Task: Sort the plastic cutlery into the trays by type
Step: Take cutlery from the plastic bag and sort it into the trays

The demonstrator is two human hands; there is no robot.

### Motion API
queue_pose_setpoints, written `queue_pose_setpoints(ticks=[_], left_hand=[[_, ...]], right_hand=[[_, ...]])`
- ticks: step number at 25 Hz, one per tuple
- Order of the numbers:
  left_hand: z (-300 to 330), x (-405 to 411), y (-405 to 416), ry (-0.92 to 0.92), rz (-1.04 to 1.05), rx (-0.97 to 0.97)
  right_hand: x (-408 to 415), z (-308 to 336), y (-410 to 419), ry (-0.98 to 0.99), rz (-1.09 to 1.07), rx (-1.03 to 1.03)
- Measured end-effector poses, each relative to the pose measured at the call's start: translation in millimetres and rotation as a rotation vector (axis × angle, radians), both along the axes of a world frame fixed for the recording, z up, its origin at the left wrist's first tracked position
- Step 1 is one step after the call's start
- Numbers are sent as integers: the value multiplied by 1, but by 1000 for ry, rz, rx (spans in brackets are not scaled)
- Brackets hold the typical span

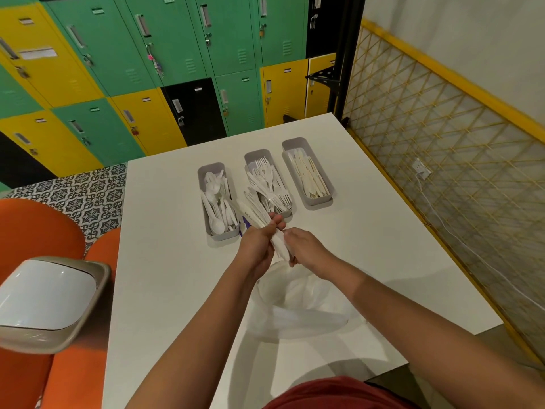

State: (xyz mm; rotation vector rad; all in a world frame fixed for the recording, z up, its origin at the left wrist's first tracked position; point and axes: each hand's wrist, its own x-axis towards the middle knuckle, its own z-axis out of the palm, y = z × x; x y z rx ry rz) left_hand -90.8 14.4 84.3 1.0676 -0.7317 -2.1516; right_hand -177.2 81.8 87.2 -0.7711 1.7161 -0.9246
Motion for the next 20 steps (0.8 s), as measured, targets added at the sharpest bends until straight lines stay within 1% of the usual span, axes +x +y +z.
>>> queue_pose_setpoints(ticks=[3, 4, 7, 10, 15, 17, 20], left_hand=[[-3, 0, 0, -64, -25, -49], [-4, 0, 0, -104, -38, -66], [-10, -2, 2, -245, -107, -142], [-13, -3, 2, -322, -168, -162], [-15, 1, -1, -440, -183, -205], [-12, 4, -1, -465, -157, -205], [-12, 7, -5, -500, -140, -200]], right_hand=[[-6, -3, -1, 0, -5, -2], [-6, -4, -2, 30, 11, 6], [-4, -8, -4, 190, 44, 55], [-4, -11, -3, 320, 6, 89], [-6, -12, -3, 304, -46, 71], [-4, -12, -6, 378, 7, 90], [-3, -14, -7, 614, 196, 69]])
